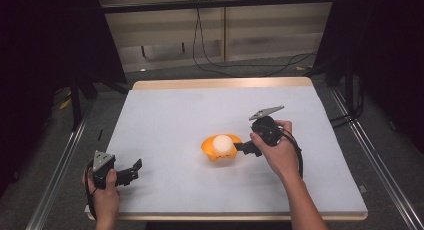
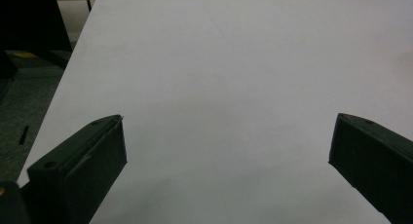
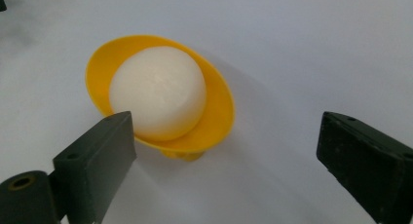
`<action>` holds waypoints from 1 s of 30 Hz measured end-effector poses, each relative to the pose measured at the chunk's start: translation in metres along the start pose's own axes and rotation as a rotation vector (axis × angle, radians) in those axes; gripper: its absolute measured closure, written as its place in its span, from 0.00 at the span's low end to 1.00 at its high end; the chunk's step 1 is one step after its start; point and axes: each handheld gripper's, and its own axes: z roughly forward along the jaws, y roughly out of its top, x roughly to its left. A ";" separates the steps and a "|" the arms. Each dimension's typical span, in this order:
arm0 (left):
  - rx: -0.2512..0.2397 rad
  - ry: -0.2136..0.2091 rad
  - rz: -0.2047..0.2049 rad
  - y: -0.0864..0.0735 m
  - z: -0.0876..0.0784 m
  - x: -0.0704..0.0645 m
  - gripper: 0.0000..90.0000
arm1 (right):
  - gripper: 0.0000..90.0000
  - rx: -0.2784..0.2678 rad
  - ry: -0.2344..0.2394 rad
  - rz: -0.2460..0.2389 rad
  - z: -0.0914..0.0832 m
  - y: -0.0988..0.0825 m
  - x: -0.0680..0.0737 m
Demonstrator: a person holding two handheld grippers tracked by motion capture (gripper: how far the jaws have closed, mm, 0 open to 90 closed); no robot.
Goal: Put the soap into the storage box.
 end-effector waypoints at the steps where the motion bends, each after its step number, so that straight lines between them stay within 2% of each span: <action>1: -0.001 -0.002 -0.001 0.000 0.000 0.000 0.00 | 0.05 0.003 0.002 0.004 -0.001 -0.001 -0.001; 7: 0.000 0.000 0.001 0.000 0.000 0.000 0.00 | 0.00 0.010 -0.022 0.030 -0.009 -0.016 -0.013; 17: -0.001 0.003 0.004 0.000 0.000 0.000 0.00 | 0.00 -0.005 -0.061 0.028 -0.023 -0.038 -0.029; 19: 0.001 0.001 0.004 0.000 0.000 -0.001 0.00 | 0.00 -0.005 -0.083 0.046 -0.029 -0.048 -0.036; 30: 0.000 0.002 0.004 0.000 0.000 0.000 0.00 | 0.00 -0.021 -0.128 0.082 -0.047 -0.084 -0.056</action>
